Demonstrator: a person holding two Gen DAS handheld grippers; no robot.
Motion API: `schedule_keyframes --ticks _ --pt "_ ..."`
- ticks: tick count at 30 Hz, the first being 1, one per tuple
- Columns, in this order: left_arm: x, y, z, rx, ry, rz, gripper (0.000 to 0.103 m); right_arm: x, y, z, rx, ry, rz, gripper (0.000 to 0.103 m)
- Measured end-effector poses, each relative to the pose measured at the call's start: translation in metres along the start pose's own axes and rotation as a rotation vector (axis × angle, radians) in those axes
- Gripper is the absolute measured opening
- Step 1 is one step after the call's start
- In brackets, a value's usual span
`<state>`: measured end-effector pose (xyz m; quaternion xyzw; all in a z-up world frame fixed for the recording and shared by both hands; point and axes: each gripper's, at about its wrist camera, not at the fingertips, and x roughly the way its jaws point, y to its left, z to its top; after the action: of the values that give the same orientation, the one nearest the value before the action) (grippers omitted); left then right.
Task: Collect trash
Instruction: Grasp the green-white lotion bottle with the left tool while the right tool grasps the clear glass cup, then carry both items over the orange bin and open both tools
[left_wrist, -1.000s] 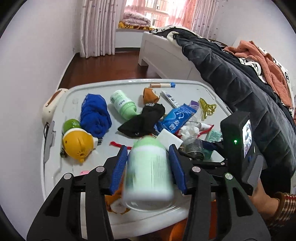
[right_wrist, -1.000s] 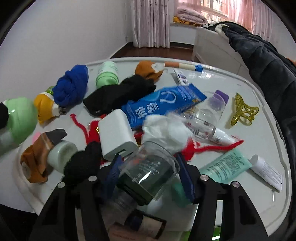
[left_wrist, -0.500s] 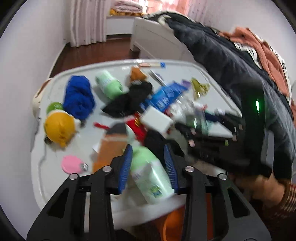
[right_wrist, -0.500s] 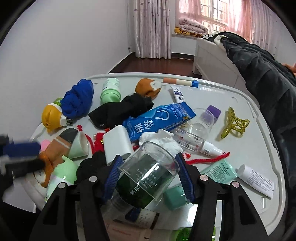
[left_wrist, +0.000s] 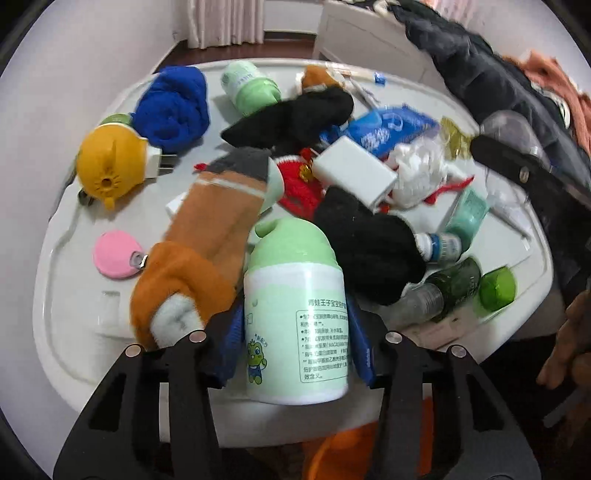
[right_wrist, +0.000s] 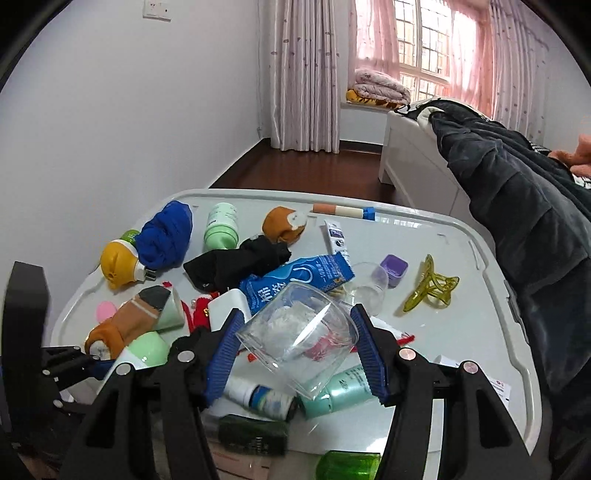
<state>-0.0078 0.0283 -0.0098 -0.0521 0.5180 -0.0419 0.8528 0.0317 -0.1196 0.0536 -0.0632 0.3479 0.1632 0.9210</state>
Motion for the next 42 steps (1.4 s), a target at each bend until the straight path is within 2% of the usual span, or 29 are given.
schedule_keyframes --ticks 2,11,14,17,19,22,25,29,30,31,32,33,36,39,41,42 --pt "-0.011 -0.002 -0.004 0.009 -0.027 0.008 0.048 -0.005 -0.007 0.001 0.016 -0.012 0.008 0.058" --pt "-0.082 -0.024 -0.053 -0.027 -0.106 -0.101 0.048 -0.048 -0.012 -0.006 -0.003 -0.088 0.053 0.058" --pt "-0.090 -0.036 -0.066 0.000 -0.090 -0.110 0.048 -0.072 -0.015 -0.015 0.005 -0.110 0.119 0.058" --pt "-0.085 -0.052 -0.091 0.038 -0.042 -0.123 0.048 -0.091 -0.014 -0.024 -0.027 -0.109 0.110 0.058" --pt "-0.076 -0.064 -0.109 0.060 0.016 -0.146 0.048 -0.097 -0.014 -0.036 -0.040 -0.068 0.112 0.058" --pt "-0.058 -0.076 -0.133 0.082 0.113 -0.180 0.048 -0.100 -0.015 -0.082 -0.042 0.080 0.140 0.058" --pt "-0.036 -0.084 -0.145 0.086 0.214 -0.204 0.048 -0.097 -0.015 -0.135 -0.026 0.239 0.160 0.058" --pt "-0.016 -0.085 -0.153 0.076 0.319 -0.193 0.051 -0.092 -0.013 -0.176 0.015 0.396 0.194 0.059" --pt "-0.014 -0.084 -0.154 0.070 0.340 -0.195 0.054 -0.091 -0.012 -0.179 0.021 0.406 0.195 0.062" --pt "-0.014 -0.083 -0.154 0.065 0.343 -0.190 0.064 -0.090 -0.012 -0.182 0.026 0.415 0.197 0.080" --pt "-0.015 -0.083 -0.153 0.064 0.340 -0.175 0.074 -0.090 -0.011 -0.182 0.021 0.423 0.197 0.090" --pt "-0.017 -0.082 -0.150 0.065 0.335 -0.154 0.077 -0.093 -0.012 -0.180 0.022 0.405 0.187 0.099" --pt "-0.021 -0.075 -0.148 0.040 0.305 -0.138 0.081 -0.098 -0.014 -0.173 0.010 0.356 0.160 0.098" --pt "-0.027 -0.060 -0.134 -0.027 0.267 -0.165 0.081 -0.103 -0.018 -0.159 -0.004 0.296 0.133 0.098" --pt "-0.043 -0.047 -0.118 -0.078 0.169 -0.188 0.081 -0.113 -0.021 -0.142 -0.023 0.223 0.124 0.098" --pt "-0.057 -0.037 -0.103 -0.098 0.087 -0.183 0.081 -0.117 -0.021 -0.131 -0.038 0.189 0.117 0.098"
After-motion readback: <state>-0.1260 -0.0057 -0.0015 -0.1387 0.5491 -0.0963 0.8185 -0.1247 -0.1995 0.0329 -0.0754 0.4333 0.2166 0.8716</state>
